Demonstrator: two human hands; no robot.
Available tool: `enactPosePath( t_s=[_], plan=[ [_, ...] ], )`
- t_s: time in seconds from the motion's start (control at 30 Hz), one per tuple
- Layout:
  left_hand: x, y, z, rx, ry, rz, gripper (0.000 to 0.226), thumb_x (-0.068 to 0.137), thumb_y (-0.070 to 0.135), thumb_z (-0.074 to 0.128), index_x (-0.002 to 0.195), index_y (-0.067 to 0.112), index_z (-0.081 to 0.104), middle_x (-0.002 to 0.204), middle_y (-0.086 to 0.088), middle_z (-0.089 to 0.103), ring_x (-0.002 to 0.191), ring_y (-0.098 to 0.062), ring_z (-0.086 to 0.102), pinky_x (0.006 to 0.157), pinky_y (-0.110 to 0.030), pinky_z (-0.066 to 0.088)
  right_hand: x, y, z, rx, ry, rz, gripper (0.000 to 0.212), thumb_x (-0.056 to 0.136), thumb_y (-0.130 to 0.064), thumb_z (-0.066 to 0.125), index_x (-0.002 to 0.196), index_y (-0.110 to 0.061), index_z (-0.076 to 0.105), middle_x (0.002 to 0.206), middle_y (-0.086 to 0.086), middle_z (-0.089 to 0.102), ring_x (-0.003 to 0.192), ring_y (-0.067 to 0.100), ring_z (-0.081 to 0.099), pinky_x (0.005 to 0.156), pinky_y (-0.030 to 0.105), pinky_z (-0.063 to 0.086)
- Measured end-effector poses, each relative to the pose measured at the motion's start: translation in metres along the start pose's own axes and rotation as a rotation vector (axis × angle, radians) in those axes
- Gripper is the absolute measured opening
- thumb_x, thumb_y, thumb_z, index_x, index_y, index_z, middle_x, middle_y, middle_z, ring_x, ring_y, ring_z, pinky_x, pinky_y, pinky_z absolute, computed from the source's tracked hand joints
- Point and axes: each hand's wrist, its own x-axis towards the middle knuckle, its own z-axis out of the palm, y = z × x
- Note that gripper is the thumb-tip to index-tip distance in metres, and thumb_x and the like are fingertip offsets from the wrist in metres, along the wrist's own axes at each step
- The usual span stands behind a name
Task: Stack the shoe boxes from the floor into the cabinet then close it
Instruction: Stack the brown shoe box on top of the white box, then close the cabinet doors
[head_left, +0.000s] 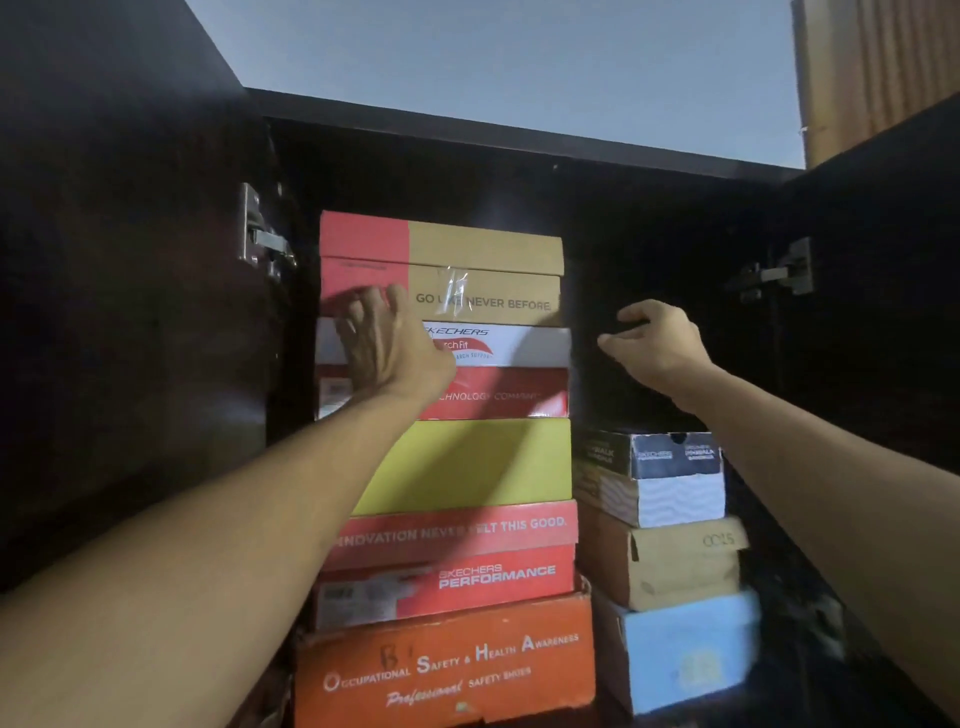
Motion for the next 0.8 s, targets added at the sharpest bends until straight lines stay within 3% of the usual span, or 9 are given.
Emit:
enactPosePath(
  t_s=[0.07,0.23,0.33,0.4,0.43,0.53,0.6,0.7,0.8],
  plan=[
    [-0.028,0.018,0.01,-0.105,-0.134,0.014,0.049,0.074,0.023,0.068,0.119,0.01,0.053,0.127,-0.014,0.051,0.121,-0.035,0.043,0.104,-0.045,0.037,-0.02,0.01,-0.021,-0.006,-0.056,0.022,0.043,0.089,-0.021,0.071,0.128,-0.013,0.055,0.112,0.01,0.069,0.099,0.022,0.066,0.085,0.033,0.055],
    [-0.112,0.054,0.03,-0.258,-0.481,0.002,0.05,0.077,0.026,0.069,0.124,0.015,0.057,0.132,-0.007,0.056,0.122,-0.03,0.052,0.096,-0.039,0.047,-0.08,0.048,-0.067,-0.096,-0.162,0.105,0.04,0.086,-0.021,0.074,0.122,-0.013,0.058,0.104,0.009,0.071,0.089,0.021,0.07,0.077,0.038,0.061],
    [-0.165,0.073,0.038,-0.369,-0.737,0.031,0.028,0.073,0.027,0.073,0.099,0.019,0.066,0.113,-0.004,0.068,0.096,-0.024,0.064,0.073,-0.028,0.051,-0.121,0.078,-0.094,-0.148,-0.215,0.18,0.037,0.084,-0.02,0.074,0.117,-0.009,0.061,0.094,0.011,0.073,0.084,0.026,0.073,0.075,0.045,0.062],
    [-0.2,0.084,0.042,-0.419,-0.89,0.06,0.022,0.073,0.028,0.078,0.089,0.021,0.063,0.102,-0.004,0.068,0.08,-0.017,0.063,0.058,-0.023,0.044,-0.151,0.096,-0.113,-0.174,-0.239,0.23,0.035,0.082,-0.02,0.076,0.113,-0.01,0.063,0.089,0.01,0.075,0.084,0.029,0.073,0.072,0.046,0.062],
    [-0.218,0.09,0.043,-0.414,-0.951,0.077,0.03,0.074,0.031,0.079,0.095,0.018,0.062,0.104,-0.003,0.065,0.083,-0.018,0.062,0.059,-0.023,0.043,-0.166,0.105,-0.122,-0.195,-0.255,0.25,0.033,0.082,-0.02,0.076,0.111,-0.011,0.064,0.088,0.01,0.075,0.085,0.029,0.073,0.072,0.046,0.062],
    [-0.272,0.105,0.056,-0.409,-1.051,0.093,0.063,0.072,0.041,0.081,0.124,0.016,0.057,0.127,-0.005,0.057,0.108,-0.023,0.058,0.082,-0.026,0.046,-0.211,0.132,-0.153,-0.249,-0.274,0.315,0.027,0.082,-0.021,0.076,0.106,-0.012,0.065,0.087,0.009,0.075,0.086,0.029,0.073,0.073,0.046,0.062],
    [-0.308,0.116,0.062,-0.443,-1.146,0.094,0.071,0.069,0.044,0.082,0.128,0.016,0.055,0.134,-0.005,0.054,0.117,-0.024,0.055,0.096,-0.031,0.046,-0.238,0.152,-0.175,-0.269,-0.264,0.372,0.024,0.081,-0.021,0.077,0.101,-0.011,0.068,0.085,0.008,0.075,0.084,0.026,0.074,0.072,0.047,0.062],
    [-0.356,0.136,0.062,-0.48,-1.27,0.124,0.07,0.069,0.044,0.081,0.127,0.016,0.055,0.134,-0.005,0.055,0.118,-0.025,0.056,0.099,-0.037,0.047,-0.273,0.179,-0.209,-0.327,-0.235,0.491,0.026,0.078,-0.027,0.081,0.097,-0.012,0.07,0.082,0.008,0.075,0.078,0.021,0.074,0.07,0.043,0.063],
    [-0.395,0.158,0.058,-0.51,-1.34,0.147,0.071,0.074,0.042,0.079,0.135,0.018,0.051,0.139,-0.002,0.053,0.124,-0.024,0.053,0.096,-0.032,0.043,-0.295,0.201,-0.241,-0.469,-0.19,0.662,0.026,0.078,-0.034,0.08,0.088,-0.011,0.07,0.081,0.01,0.075,0.076,0.025,0.074,0.065,0.04,0.063]
  ],
)
